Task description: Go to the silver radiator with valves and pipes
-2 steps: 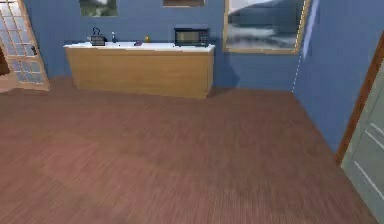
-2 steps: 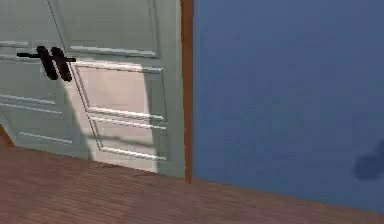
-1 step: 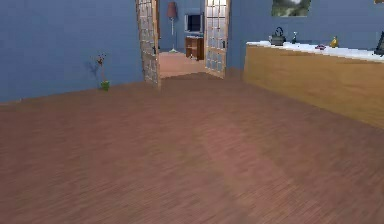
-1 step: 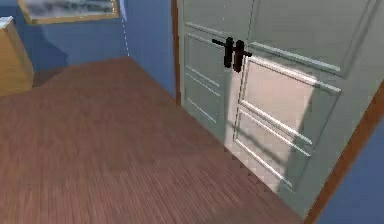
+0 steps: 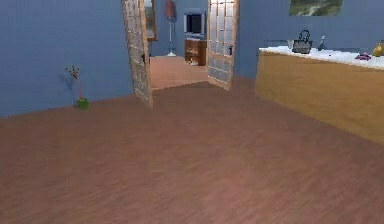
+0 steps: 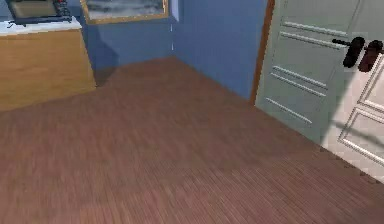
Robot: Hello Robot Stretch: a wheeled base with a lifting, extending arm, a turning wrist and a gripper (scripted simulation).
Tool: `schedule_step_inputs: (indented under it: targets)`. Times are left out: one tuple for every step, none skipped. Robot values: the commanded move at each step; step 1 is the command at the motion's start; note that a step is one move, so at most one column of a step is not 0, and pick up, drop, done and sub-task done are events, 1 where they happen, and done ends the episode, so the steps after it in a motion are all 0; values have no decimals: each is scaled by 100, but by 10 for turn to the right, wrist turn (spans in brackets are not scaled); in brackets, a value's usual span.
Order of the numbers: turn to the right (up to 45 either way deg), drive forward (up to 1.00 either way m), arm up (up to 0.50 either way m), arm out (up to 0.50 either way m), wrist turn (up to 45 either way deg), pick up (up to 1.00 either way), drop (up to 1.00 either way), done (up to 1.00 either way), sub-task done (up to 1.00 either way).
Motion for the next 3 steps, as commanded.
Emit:
schedule_step_inputs:
  targets:
    - [0, 100, 0, 0, 0, 0, 0, 0, 0]
    - [0, 100, 0, 0, 0, 0, 0, 0, 0]
    - [0, 100, 0, 0, 0, 0, 0, 0, 0]
